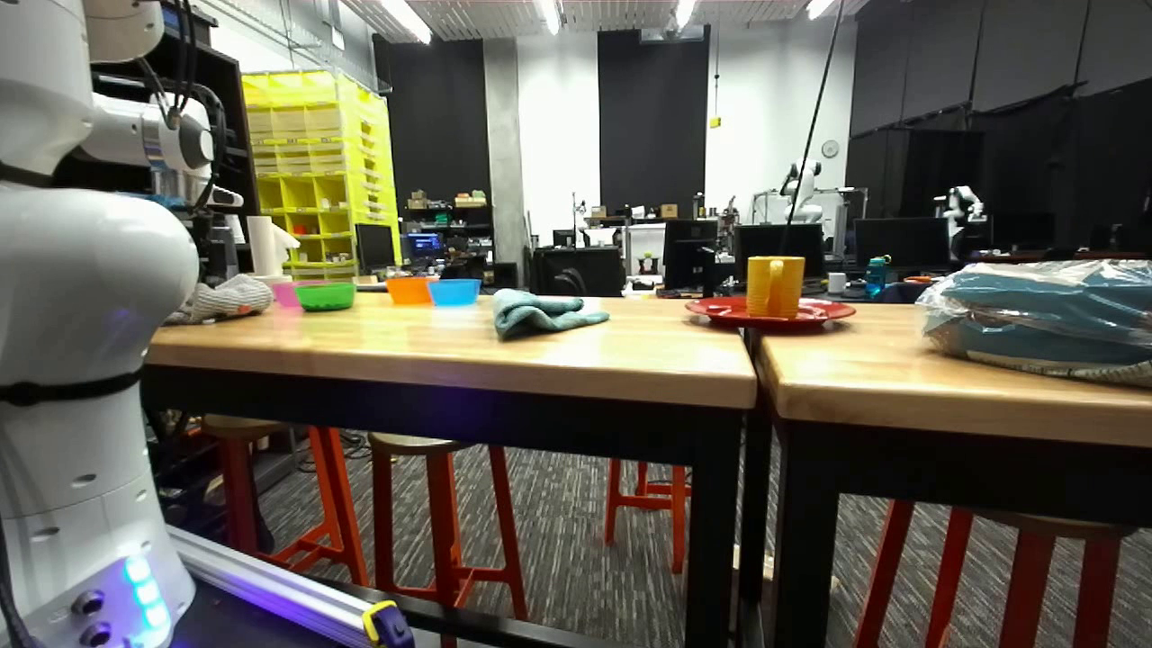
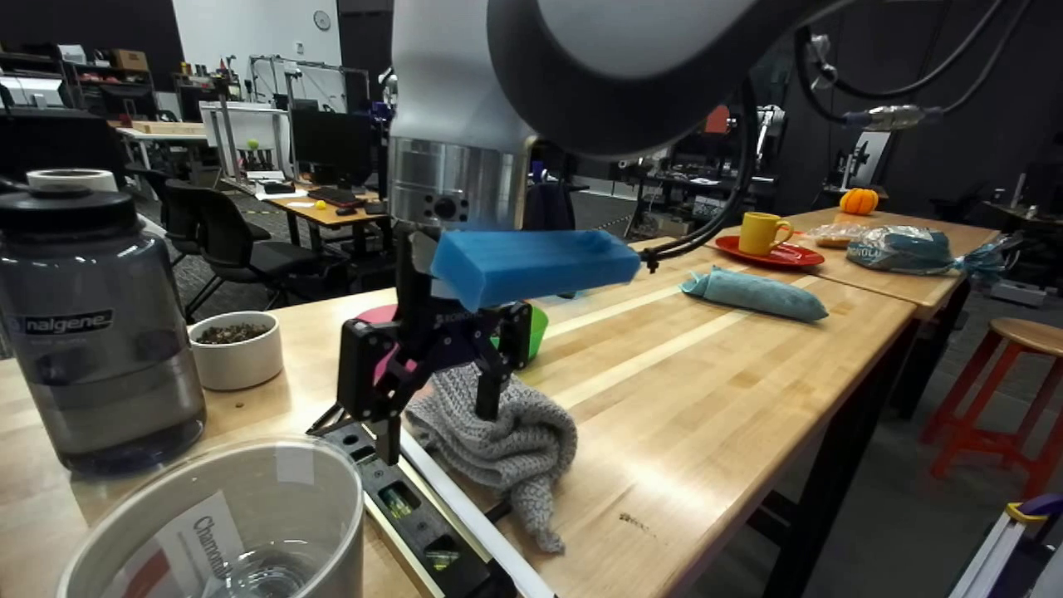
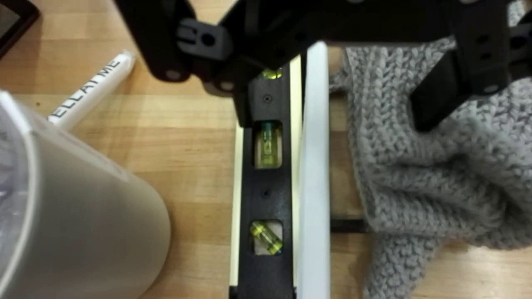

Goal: Fold the grey cotton cloth

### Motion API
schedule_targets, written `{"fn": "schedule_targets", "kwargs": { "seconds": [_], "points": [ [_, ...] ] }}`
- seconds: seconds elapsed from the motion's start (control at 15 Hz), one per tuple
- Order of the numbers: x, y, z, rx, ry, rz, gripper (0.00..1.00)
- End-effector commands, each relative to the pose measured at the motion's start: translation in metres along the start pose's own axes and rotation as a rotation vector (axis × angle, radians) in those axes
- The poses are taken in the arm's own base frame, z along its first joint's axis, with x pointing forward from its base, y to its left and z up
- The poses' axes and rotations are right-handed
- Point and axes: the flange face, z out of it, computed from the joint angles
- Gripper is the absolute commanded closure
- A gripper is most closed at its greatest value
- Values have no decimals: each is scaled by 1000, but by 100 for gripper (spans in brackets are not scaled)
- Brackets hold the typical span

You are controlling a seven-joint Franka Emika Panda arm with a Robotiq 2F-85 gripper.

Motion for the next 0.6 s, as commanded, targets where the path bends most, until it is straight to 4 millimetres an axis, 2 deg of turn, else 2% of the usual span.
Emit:
{"fn": "schedule_targets", "kwargs": {
  "seconds": [0.0, 0.13, 0.2, 0.33, 0.53],
  "points": [
    [-6, 2, -20, 25, -9, -19, 0],
    [-8, 4, -26, 32, -8, -26, 0],
    [-10, 4, -30, 36, -6, -30, 25],
    [-11, 6, -37, 40, 4, -38, 32],
    [-12, 11, -47, 27, 30, -41, 55]
  ]
}}
